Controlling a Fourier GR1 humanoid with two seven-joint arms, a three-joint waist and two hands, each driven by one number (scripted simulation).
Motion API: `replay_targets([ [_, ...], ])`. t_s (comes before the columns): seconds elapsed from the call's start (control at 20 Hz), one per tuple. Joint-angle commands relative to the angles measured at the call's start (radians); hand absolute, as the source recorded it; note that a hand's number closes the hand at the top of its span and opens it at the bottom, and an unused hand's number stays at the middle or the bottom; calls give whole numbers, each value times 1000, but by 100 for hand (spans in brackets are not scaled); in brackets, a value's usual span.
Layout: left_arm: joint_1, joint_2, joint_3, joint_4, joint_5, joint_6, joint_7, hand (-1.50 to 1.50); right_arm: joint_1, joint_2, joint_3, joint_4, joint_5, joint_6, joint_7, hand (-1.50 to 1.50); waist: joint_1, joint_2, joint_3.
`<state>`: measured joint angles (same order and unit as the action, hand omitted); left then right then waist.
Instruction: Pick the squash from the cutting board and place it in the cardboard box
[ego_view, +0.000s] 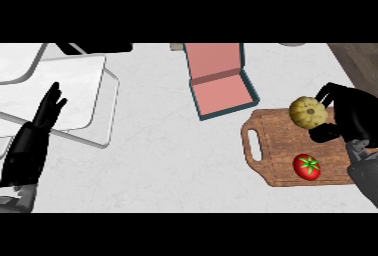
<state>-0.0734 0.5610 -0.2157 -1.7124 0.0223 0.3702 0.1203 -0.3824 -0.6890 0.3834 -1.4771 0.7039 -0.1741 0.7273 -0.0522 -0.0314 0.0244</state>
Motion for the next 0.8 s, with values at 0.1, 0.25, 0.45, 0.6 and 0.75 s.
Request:
replay_targets([
  [0.1,85,53,81,183,6,6,51,0,-29,-6,8,-162,95,-70,25,150,29,27,-28],
  [0.25,71,47,77,181,10,-6,39,0,-40,1,18,-205,88,-42,24,150,40,31,-27],
  [0.45,60,30,55,200,-9,-6,17,0,-127,52,-15,-211,39,-17,52,150,68,41,-27],
  [0.6,42,20,39,179,-10,-11,40,0,-192,117,-25,-190,28,-15,98,150,89,41,-26],
  [0.75,24,13,37,213,-5,-25,25,0,-267,159,-54,-157,12,-5,144,150,97,47,-28],
])
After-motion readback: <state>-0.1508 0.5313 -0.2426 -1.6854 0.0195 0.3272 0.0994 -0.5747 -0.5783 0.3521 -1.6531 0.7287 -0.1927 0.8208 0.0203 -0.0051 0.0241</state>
